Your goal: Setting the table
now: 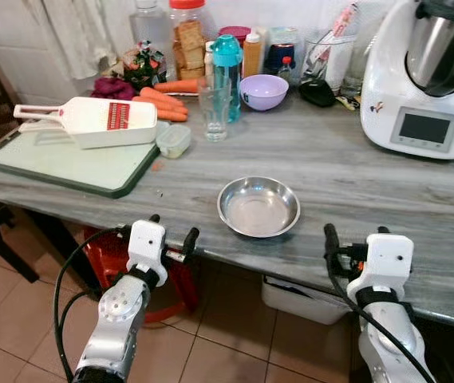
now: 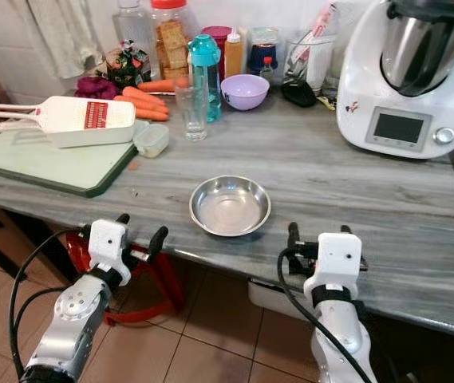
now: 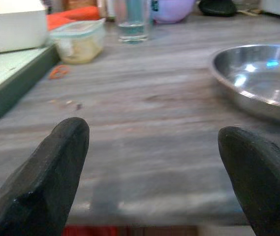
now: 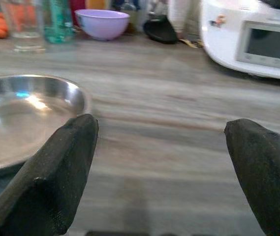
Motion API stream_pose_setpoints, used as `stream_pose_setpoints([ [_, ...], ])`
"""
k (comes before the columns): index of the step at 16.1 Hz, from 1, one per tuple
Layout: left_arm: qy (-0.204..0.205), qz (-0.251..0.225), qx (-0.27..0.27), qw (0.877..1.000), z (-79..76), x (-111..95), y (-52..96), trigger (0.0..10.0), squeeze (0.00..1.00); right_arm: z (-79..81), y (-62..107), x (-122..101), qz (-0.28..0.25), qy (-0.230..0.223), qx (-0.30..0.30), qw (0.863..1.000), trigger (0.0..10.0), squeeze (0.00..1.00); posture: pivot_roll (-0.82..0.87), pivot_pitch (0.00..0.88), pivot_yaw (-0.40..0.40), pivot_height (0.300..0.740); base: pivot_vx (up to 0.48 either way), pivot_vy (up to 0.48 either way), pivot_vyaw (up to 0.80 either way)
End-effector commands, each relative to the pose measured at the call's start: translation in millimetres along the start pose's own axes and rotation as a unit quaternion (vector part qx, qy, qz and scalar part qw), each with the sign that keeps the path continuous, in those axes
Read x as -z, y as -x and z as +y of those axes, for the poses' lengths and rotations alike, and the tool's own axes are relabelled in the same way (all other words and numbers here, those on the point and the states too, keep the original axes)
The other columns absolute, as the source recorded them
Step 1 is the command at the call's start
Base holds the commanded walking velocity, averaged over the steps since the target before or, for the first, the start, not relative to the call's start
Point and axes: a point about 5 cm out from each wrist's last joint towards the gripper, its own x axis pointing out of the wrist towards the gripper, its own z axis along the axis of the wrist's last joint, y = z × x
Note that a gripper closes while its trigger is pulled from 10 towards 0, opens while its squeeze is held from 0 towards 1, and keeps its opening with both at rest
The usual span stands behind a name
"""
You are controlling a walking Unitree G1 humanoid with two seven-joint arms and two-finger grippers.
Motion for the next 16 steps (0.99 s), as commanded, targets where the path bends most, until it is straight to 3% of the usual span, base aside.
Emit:
stream_pose_setpoints([
  [1,-0.004,0.014,-0.008,1.0,2.6,5.0,3.0,10.0,0.0,3.5,-1.3,-2.9,-0.007,-0.006,-0.007,1.0,10.0,0.0,-0.07,0.0,0.034,0.74,-0.289,0.0,0.0],
  [16,-0.006,0.021,-0.014,1.0,3.1,6.4,2.1,10.0,0.0,2.6,-3.4,-3.4,-0.002,-0.014,-0.004,1.0,10.0,0.0,-0.07,0.0,0.031,0.74,-0.318,0.0,0.0],
])
